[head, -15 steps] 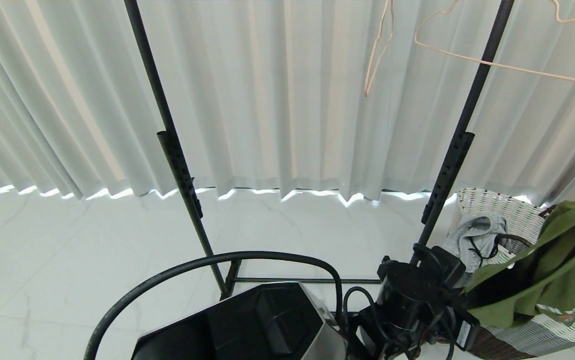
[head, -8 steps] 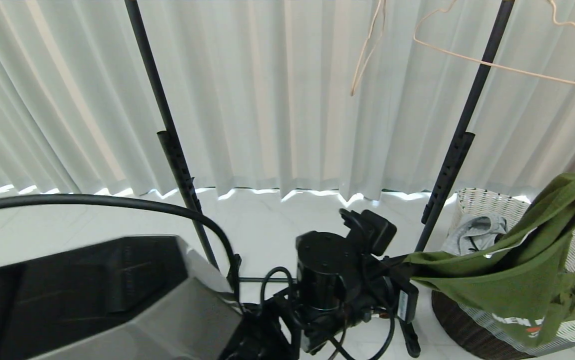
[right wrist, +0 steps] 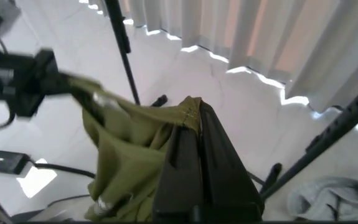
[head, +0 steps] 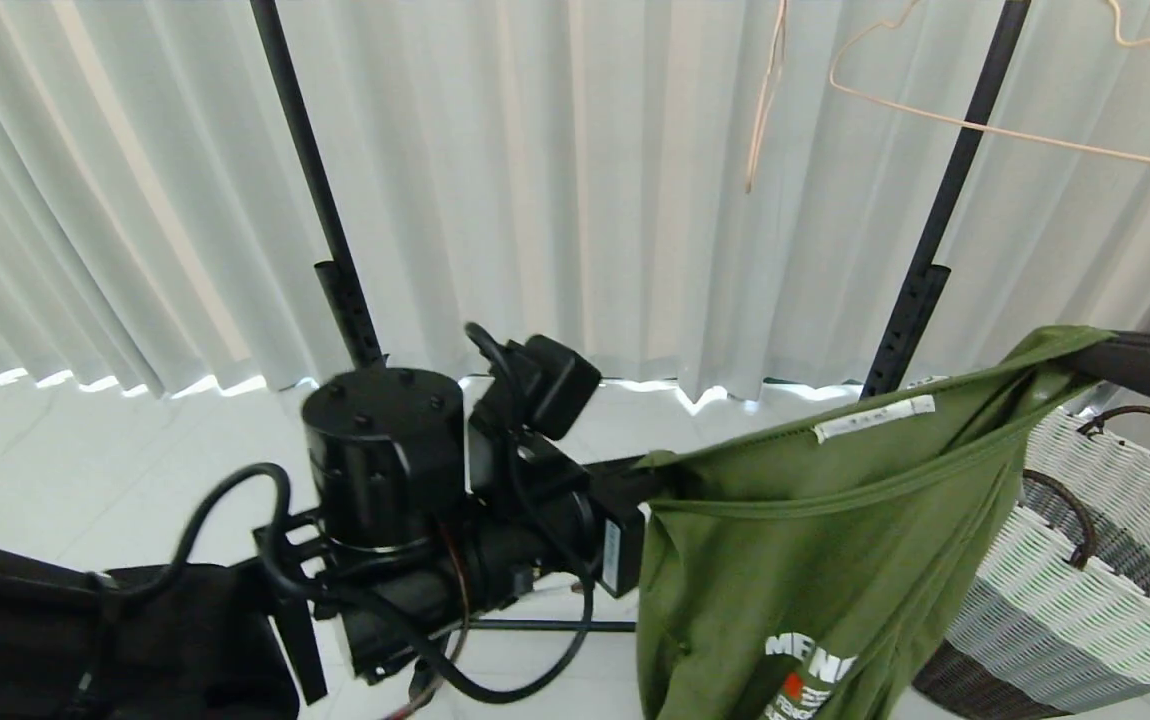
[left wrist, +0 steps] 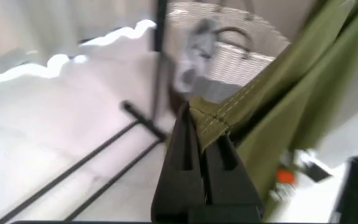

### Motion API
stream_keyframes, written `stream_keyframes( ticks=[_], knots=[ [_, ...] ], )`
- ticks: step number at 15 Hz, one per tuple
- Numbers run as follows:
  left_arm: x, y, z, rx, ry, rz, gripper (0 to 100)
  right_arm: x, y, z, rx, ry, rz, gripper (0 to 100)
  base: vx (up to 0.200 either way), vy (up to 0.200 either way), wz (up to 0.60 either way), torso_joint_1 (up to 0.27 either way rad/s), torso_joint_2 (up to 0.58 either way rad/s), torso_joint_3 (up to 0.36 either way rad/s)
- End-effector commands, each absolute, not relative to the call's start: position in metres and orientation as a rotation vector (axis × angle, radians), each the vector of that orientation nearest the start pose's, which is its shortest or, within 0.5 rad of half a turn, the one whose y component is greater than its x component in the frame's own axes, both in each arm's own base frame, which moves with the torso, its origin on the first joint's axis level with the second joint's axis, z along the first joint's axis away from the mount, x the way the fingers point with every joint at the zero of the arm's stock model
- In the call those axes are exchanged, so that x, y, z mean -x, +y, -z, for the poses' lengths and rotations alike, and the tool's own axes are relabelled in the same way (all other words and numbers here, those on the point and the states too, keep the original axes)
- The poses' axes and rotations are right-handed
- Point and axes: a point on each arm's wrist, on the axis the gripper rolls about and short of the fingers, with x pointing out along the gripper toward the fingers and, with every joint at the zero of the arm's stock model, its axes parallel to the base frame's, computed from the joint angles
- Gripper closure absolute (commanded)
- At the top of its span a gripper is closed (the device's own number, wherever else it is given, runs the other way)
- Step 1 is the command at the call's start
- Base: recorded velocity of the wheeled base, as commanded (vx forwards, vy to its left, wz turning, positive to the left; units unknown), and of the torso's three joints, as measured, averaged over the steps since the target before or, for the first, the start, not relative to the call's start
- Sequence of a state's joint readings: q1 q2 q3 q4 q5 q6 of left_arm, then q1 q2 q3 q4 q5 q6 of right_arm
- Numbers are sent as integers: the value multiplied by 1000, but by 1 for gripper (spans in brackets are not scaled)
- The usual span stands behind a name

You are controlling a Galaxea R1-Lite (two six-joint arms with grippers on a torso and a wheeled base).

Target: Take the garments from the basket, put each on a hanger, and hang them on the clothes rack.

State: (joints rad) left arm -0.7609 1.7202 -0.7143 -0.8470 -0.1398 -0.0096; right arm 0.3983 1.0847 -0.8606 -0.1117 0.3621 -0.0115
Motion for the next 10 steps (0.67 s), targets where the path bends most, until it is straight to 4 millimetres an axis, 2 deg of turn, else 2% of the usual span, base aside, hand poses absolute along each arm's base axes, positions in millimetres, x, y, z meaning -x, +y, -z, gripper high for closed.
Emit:
stream_keyframes(
  ticks=[1,2,5,7,10],
  knots=[
    [-220,-185,-208,-44,51,829,100,-139,70,-287,4,129,-780,100,0,0,0,0,0,0],
    [-228,-175,-216,-86,10,783,100,-142,74,-287,0,118,-792,100,0,0,0,0,0,0],
    [-241,-172,-246,-75,-48,747,100,-151,79,-293,-3,61,-788,100,0,0,0,0,0,0],
    [-248,-168,-268,-66,-93,721,100,-152,79,-305,-11,22,-788,100,0,0,0,0,0,0],
    [-236,-159,-282,-77,-52,720,100,-153,80,-314,-19,-3,-789,100,0,0,0,0,0,0]
  ],
)
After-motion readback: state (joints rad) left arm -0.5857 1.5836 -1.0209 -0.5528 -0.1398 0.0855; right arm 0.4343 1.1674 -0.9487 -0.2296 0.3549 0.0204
